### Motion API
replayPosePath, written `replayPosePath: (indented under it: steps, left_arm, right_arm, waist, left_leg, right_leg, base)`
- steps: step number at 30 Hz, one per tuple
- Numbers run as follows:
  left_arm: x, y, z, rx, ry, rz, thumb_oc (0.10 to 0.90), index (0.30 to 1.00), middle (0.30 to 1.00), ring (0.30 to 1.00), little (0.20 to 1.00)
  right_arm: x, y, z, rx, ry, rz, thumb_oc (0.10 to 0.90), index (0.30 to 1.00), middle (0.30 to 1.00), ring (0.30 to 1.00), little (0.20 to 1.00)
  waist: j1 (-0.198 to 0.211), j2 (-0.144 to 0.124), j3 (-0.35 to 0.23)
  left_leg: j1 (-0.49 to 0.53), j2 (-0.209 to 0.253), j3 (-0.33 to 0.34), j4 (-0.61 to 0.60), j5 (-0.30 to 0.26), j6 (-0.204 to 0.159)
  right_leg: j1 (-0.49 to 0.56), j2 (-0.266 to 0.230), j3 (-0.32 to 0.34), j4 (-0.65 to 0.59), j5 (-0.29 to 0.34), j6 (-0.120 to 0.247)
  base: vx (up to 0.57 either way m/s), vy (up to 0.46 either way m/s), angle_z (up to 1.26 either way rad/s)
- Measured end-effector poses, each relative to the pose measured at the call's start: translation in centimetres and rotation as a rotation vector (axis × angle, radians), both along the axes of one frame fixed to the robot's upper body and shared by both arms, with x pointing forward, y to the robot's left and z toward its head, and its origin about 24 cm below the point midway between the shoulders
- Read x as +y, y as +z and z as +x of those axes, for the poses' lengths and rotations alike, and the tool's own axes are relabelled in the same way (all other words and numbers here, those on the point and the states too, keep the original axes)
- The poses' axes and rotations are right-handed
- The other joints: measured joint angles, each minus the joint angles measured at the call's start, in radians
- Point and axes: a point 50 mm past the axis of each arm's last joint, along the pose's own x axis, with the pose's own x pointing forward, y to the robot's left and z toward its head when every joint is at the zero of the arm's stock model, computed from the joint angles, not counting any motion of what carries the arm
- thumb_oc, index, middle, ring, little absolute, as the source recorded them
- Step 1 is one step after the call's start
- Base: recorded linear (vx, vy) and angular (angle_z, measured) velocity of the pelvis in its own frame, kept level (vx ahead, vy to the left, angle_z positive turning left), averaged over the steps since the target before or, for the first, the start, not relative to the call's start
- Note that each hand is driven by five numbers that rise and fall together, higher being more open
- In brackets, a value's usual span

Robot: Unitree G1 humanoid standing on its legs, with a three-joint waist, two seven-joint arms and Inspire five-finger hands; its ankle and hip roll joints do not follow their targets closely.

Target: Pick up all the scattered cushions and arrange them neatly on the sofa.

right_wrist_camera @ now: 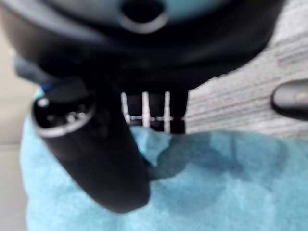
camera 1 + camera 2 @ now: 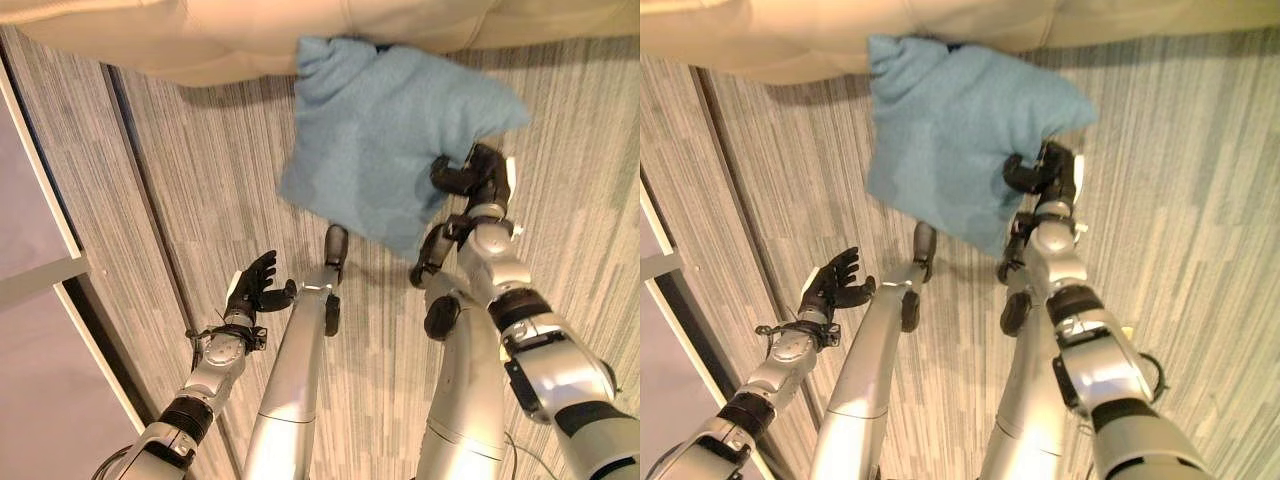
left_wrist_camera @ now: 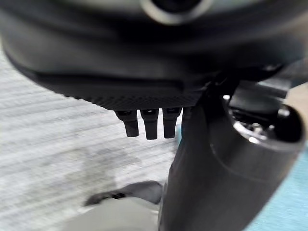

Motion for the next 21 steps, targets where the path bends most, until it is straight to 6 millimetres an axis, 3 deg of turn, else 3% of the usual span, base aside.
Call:
replayPosePath:
  steps: [3,4,6,9,11,12,13,15,16,18,20,21]
  left_arm:
    - [-0.3,-1.1,-0.2,0.039,0.007,0.000,0.800,0.900,0.900,0.900,0.900]
    - [-0.1,-1.9,-0.9,0.061,0.009,0.007,0.800,0.900,0.900,0.900,0.900]
    - [-0.3,-2.0,-1.0,0.061,-0.002,0.010,0.800,0.900,0.900,0.900,0.900]
    - [-0.3,-3.7,-1.7,0.136,0.000,0.023,0.800,0.900,0.900,0.900,0.900]
    - [0.7,-6.3,-4.4,0.230,0.029,0.030,0.800,0.900,0.900,0.900,0.900]
    - [1.1,-6.8,-5.2,0.250,0.044,0.030,0.800,0.900,0.900,0.900,0.900]
    - [1.9,-8.0,-6.6,0.302,0.070,0.033,0.800,0.900,0.900,0.900,0.900]
    - [3.0,-11.3,-11.8,0.451,0.096,0.020,0.800,0.900,0.900,0.900,0.900]
    - [3.1,-12.0,-13.0,0.496,0.102,0.015,0.800,0.900,0.900,0.900,0.900]
    - [3.4,-12.8,-14.6,0.549,0.117,0.012,0.800,0.900,0.900,0.900,0.900]
    - [3.9,-13.2,-15.2,0.563,0.189,-0.049,0.800,0.900,0.900,0.900,0.900]
    - [4.4,-13.1,-15.1,0.557,0.214,-0.056,0.800,0.900,0.900,0.900,0.900]
  right_arm:
    - [1.0,-3.7,-1.5,0.064,0.034,-0.020,0.400,0.300,0.300,0.300,0.300]
    - [1.5,-5.2,-2.1,0.094,0.047,-0.021,0.400,0.300,0.300,0.300,0.300]
    - [1.7,-5.7,-2.7,0.091,0.055,-0.059,0.400,0.300,0.300,0.300,0.300]
    - [1.4,-7.1,-3.8,0.118,0.056,-0.129,0.400,0.300,0.300,0.300,0.300]
    - [1.5,-8.9,-4.9,0.163,0.082,-0.186,0.400,0.300,0.300,0.300,0.300]
    - [1.6,-8.6,-5.1,0.151,0.099,-0.217,0.400,0.300,0.300,0.300,0.300]
    - [1.9,-9.4,-5.7,0.190,0.137,-0.251,0.400,0.300,0.300,0.300,0.300]
    - [1.2,-13.1,-8.6,0.297,0.156,-0.254,0.400,0.300,0.300,0.300,0.300]
    - [0.7,-14.1,-9.7,0.330,0.146,-0.243,0.400,0.300,0.300,0.300,0.300]
    - [0.2,-15.7,-11.6,0.380,0.138,-0.214,0.400,0.300,0.300,0.300,0.300]
    - [-0.8,-15.8,-12.8,0.381,0.125,-0.192,0.400,0.300,0.300,0.300,0.300]
    - [-1.2,-15.9,-13.0,0.382,0.115,-0.182,0.400,0.300,0.300,0.300,0.300]
  waist:
    - [-0.024,-0.021,-0.001]
    - [-0.027,-0.052,-0.047]
    - [-0.032,-0.074,-0.075]
    - [-0.024,-0.076,-0.074]
    - [-0.019,-0.079,-0.086]
    - [-0.019,-0.083,-0.089]
    - [-0.016,-0.094,-0.064]
    - [-0.005,-0.141,-0.176]
    - [0.000,-0.142,-0.177]
    - [0.009,-0.160,-0.204]
    - [0.011,-0.170,-0.231]
    - [0.005,-0.182,-0.273]
  left_leg:
    - [0.154,-0.005,-0.021,-0.095,0.028,-0.010]
    - [0.169,-0.005,-0.016,-0.115,0.024,-0.008]
    - [0.195,-0.005,-0.019,-0.138,0.028,-0.007]
    - [0.316,-0.004,-0.032,-0.202,0.042,-0.009]
    - [0.472,-0.004,-0.034,-0.295,0.048,-0.008]
    - [0.506,-0.002,-0.033,-0.306,0.046,-0.006]
    - [0.607,0.001,-0.041,-0.332,0.047,-0.007]
    - [0.756,0.010,-0.063,-0.453,0.059,-0.017]
    - [0.848,0.016,-0.078,-0.512,0.075,-0.024]
    - [0.981,0.022,-0.089,-0.596,0.089,-0.030]
    - [1.108,0.027,-0.088,-0.680,0.101,-0.024]
    - [1.143,0.027,-0.085,-0.723,0.110,-0.026]
  right_leg:
    - [0.163,0.000,-0.032,-0.095,0.016,0.011]
    - [0.170,0.000,-0.028,-0.109,0.009,0.019]
    - [0.199,0.001,-0.035,-0.130,0.012,0.015]
    - [0.324,0.010,-0.048,-0.197,0.025,0.023]
    - [0.472,0.014,-0.057,-0.266,0.026,0.029]
    - [0.509,0.009,-0.075,-0.277,0.024,0.030]
    - [0.611,0.014,-0.087,-0.305,0.021,0.028]
    - [0.767,0.031,-0.121,-0.410,0.017,0.044]
    - [0.877,0.046,-0.151,-0.491,0.036,0.050]
    - [1.024,0.065,-0.170,-0.602,0.058,0.061]
    - [1.177,0.086,-0.183,-0.744,0.105,0.077]
    - [1.221,0.096,-0.182,-0.817,0.132,0.082]
  base:
    - [-0.04,0.011,0.06]
    - [-0.05,0.029,0.04]
    - [-0.04,0.016,0.03]
    - [-0.01,0.002,0.01]
    - [0.04,0.001,0.01]
    - [0.09,-0.023,0.05]
    - [0.14,-0.044,0.18]
    - [0.17,-0.031,0.25]
    - [0.13,0.006,0.28]
    - [0.22,-0.016,0.20]
    - [0.20,-0.017,-0.03]
    - [0.18,-0.007,-0.19]
